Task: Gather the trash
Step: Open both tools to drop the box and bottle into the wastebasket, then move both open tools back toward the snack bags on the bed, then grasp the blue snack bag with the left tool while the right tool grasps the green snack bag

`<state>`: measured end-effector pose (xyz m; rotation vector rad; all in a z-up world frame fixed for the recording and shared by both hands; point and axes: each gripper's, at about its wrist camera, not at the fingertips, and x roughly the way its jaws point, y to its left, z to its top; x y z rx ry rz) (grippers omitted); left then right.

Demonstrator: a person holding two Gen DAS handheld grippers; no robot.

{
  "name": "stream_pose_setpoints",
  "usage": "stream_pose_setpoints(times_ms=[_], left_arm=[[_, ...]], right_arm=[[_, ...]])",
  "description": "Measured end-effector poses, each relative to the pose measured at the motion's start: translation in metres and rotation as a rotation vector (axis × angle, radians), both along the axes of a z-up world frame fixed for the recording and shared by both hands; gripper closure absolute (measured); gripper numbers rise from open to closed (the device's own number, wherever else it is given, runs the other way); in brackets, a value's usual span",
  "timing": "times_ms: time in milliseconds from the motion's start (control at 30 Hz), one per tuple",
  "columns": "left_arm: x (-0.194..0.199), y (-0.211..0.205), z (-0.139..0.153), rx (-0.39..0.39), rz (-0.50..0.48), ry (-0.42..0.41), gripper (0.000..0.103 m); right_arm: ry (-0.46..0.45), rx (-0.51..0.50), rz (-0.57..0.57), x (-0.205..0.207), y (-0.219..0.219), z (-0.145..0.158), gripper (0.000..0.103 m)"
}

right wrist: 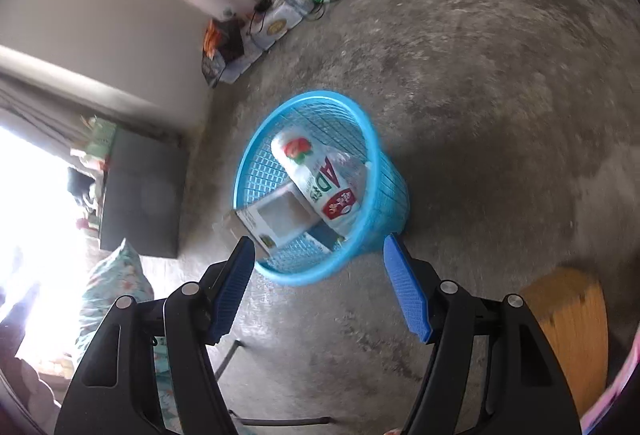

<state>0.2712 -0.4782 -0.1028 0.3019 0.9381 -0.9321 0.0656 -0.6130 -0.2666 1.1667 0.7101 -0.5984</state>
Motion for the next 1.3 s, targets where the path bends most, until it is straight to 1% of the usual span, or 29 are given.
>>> stream_pose_setpoints(times_ms=[133,233,267,333,367,433,467,533,567,633,700,767,800,833,867,967,1000,1067,1133,1200,1233,1300], left_arm=[[-0.011,0.042,0.04,-0.076,-0.006,0.027,0.032],[-0.022,0.082,0.075,-0.146,-0.001,0.012,0.03],[-0.027,0.098,0.086,-0.171,-0.002,0.003,0.03],[-0.041,0.13,0.107,-0.204,-0.008,-0.028,0.026],[-0.049,0.147,0.117,-0.214,-0.014,-0.047,0.025],[-0.062,0.176,0.135,-0.221,-0.026,-0.069,0.025],[-0.07,0.194,0.145,-0.223,-0.037,-0.079,0.025],[-0.086,0.232,0.167,-0.228,-0.044,-0.113,0.024],[-0.092,0.248,0.177,-0.233,-0.037,-0.131,0.024],[-0.106,0.292,0.196,-0.243,0.003,-0.182,0.02],[-0.119,0.341,0.211,-0.261,0.069,-0.227,0.018],[-0.13,0.392,0.221,-0.277,0.157,-0.26,0.016],[-0.137,0.423,0.223,-0.288,0.221,-0.271,0.015],[-0.142,0.443,0.226,-0.293,0.272,-0.277,0.015],[-0.15,0.474,0.226,-0.302,0.351,-0.286,0.015],[-0.173,0.549,0.222,-0.31,0.549,-0.306,0.014],[-0.183,0.574,0.219,-0.303,0.621,-0.319,0.014],[-0.199,0.613,0.211,-0.29,0.735,-0.335,0.014],[-0.216,0.649,0.201,-0.29,0.84,-0.335,0.012],[-0.228,0.679,0.188,-0.299,0.937,-0.314,0.011],[-0.232,0.695,0.179,-0.312,0.98,-0.294,0.011],[-0.234,0.719,0.16,-0.34,1.044,-0.238,0.011]], right_arm=[[-0.007,-0.054,0.004,-0.012,0.028,0.026,0.038],[-0.008,-0.142,0.052,-0.016,0.062,0.063,0.038],[-0.009,-0.187,0.075,-0.016,0.077,0.077,0.037],[-0.014,-0.269,0.114,-0.015,0.105,0.106,0.032],[-0.02,-0.322,0.143,-0.014,0.122,0.121,0.027],[-0.024,-0.42,0.202,-0.011,0.153,0.148,0.024],[-0.037,-0.468,0.245,-0.007,0.17,0.162,0.021],[-0.071,-0.544,0.315,0.001,0.2,0.188,0.018],[-0.102,-0.589,0.356,0.004,0.219,0.204,0.015],[-0.152,-0.645,0.413,0.008,0.247,0.229,0.013],[-0.211,-0.708,0.479,0.008,0.283,0.251,0.007],[-0.252,-0.757,0.557,0.008,0.314,0.266,0.007],[-0.266,-0.777,0.603,0.008,0.33,0.27,0.007],[-0.272,-0.791,0.638,0.007,0.343,0.273,0.007],[-0.286,-0.808,0.686,0.006,0.359,0.275,0.007],[-0.33,-0.817,0.786,0.005,0.394,0.281,0.007],[-0.346,-0.809,0.818,0.006,0.404,0.282,0.007],[-0.369,-0.78,0.892,0.01,0.426,0.282,0.007],[-0.376,-0.741,0.957,0.013,0.446,0.281,0.007],[-0.377,-0.685,1.015,0.018,0.46,0.277,0.007],[-0.377,-0.657,1.038,0.02,0.468,0.276,0.007],[-0.381,-0.568,1.087,0.025,0.481,0.272,0.007]])
